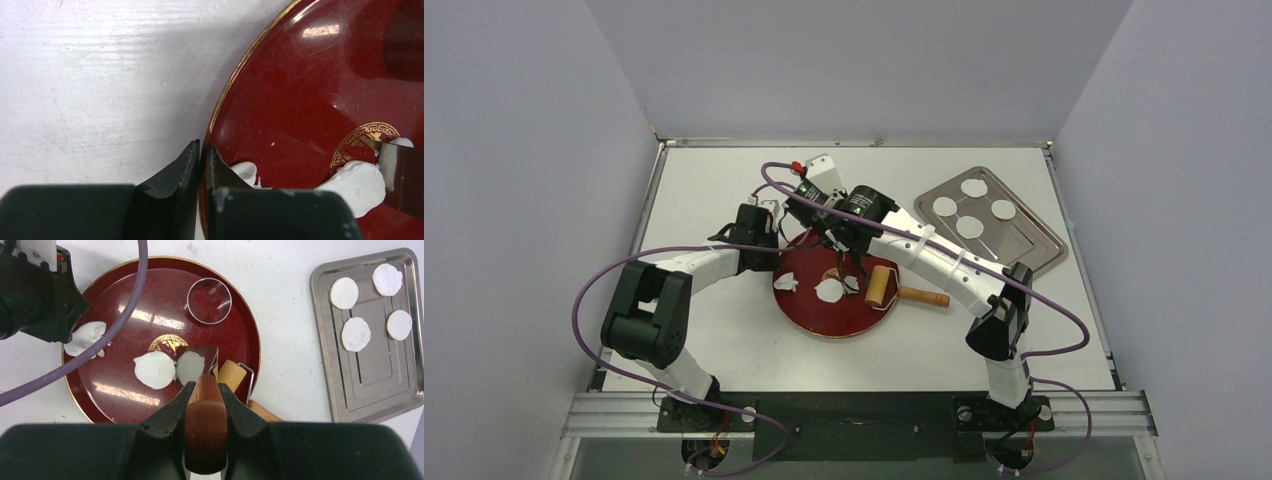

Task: Roll out the dumpling wrappers from the dough
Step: Remove the dumpling wrapper from the work surface.

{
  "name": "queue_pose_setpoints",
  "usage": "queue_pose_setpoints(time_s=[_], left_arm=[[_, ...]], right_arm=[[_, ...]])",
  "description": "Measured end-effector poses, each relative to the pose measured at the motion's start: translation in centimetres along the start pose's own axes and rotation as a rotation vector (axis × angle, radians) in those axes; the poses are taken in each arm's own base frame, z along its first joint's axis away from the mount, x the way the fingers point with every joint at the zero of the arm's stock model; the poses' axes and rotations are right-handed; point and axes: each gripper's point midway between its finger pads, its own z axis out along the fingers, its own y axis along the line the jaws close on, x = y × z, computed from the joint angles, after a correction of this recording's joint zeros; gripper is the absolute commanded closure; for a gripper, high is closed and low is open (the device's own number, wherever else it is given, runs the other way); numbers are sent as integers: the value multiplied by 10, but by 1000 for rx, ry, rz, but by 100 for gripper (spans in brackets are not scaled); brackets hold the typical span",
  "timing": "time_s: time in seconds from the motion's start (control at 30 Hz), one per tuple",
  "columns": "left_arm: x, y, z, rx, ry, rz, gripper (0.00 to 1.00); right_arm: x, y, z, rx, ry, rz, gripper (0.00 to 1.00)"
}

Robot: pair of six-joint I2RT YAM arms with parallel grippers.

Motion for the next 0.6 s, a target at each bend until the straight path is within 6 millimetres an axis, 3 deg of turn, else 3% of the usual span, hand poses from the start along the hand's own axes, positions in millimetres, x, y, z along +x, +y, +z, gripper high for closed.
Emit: queue_pose_setpoints(time_s=[0.27, 0.6], left_arm=[[0, 0, 0, 2, 0, -5, 100], [0, 0, 0, 4, 2, -9, 100]], right_arm=[[-3, 2, 5, 0, -17, 6, 100], [21, 0, -17, -22, -25, 28, 100]])
